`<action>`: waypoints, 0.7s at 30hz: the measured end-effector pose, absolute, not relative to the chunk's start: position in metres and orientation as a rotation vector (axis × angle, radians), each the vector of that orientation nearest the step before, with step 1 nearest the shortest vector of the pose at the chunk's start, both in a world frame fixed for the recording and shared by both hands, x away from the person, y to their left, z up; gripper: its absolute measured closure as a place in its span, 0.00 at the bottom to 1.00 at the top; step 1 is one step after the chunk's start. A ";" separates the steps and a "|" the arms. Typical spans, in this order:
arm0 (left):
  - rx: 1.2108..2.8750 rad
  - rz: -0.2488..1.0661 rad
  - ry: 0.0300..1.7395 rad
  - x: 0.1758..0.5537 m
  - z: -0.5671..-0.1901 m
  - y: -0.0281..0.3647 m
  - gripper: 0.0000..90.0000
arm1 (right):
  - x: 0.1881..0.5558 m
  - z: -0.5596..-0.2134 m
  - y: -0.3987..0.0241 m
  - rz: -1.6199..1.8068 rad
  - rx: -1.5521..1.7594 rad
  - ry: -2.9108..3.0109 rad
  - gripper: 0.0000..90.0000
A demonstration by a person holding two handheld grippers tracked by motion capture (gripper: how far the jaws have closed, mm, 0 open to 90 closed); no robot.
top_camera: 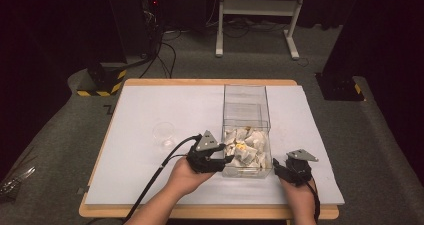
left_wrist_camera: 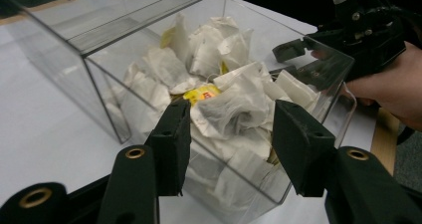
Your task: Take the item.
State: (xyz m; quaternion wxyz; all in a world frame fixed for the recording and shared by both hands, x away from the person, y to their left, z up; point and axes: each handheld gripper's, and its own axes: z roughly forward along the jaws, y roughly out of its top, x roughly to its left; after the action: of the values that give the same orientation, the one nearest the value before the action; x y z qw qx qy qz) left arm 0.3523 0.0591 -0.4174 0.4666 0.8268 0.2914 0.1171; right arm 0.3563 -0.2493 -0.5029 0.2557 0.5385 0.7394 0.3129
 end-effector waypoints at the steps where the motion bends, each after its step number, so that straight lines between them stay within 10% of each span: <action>1: 2.029 0.287 0.715 0.352 -0.417 0.059 0.57 | 0.356 -0.503 -0.249 0.850 1.462 2.008 0.44; 21: 2.117 0.342 0.705 0.361 -0.422 0.018 0.64 | 0.356 -0.503 -0.250 0.860 1.441 2.025 0.44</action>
State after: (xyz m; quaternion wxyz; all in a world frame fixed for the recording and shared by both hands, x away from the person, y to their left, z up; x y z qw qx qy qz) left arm 0.3605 0.0175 -0.4217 0.4277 0.8478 0.2821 0.1369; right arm 0.3565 -0.2499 -0.5030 0.2532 0.5300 0.7449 0.3163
